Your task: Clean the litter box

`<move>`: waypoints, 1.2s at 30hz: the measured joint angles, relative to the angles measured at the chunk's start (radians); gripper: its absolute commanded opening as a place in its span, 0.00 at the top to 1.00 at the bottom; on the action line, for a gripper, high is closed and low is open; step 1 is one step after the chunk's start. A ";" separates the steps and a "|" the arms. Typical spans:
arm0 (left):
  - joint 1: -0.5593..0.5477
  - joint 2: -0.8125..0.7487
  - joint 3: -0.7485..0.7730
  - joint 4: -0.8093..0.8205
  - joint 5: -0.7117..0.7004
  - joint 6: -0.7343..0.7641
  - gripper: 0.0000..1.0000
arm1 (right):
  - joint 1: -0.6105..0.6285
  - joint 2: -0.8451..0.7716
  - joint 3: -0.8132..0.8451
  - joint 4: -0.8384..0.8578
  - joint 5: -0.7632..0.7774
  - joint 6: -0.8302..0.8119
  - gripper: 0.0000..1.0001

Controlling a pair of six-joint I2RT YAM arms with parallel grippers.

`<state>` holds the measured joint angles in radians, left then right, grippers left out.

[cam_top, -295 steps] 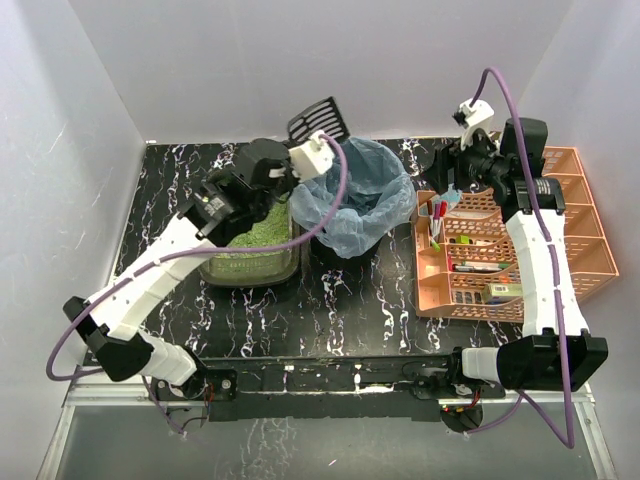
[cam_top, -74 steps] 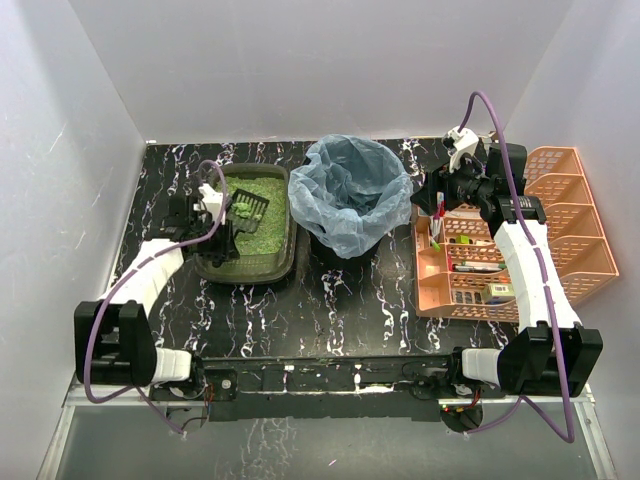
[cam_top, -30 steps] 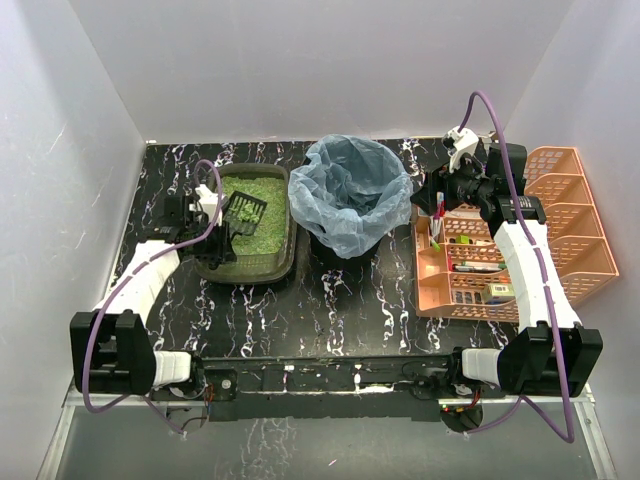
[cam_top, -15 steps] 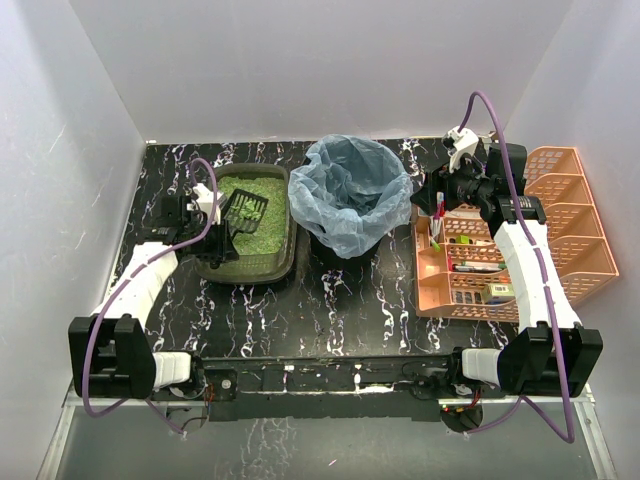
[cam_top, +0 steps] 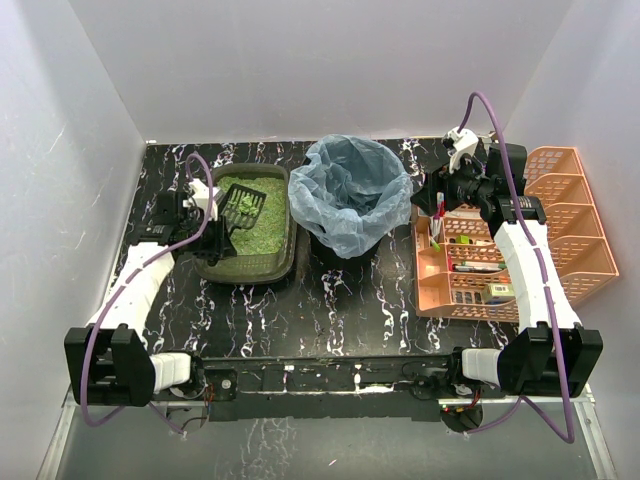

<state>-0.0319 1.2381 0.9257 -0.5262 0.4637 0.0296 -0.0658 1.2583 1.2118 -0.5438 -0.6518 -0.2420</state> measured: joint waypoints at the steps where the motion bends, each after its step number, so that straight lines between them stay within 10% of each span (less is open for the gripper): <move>1: 0.000 -0.005 0.002 -0.006 -0.002 0.000 1.00 | 0.000 0.000 0.000 -0.003 0.002 -0.002 0.29; 36: -0.051 0.091 0.495 -0.327 -0.100 -0.013 1.00 | 0.000 -0.050 0.000 -0.089 0.060 -0.048 0.29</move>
<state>-0.0830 1.3293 1.4208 -0.8528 0.3641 0.0170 -0.0658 1.2087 1.2118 -0.6323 -0.5922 -0.2897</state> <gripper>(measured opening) 0.247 0.713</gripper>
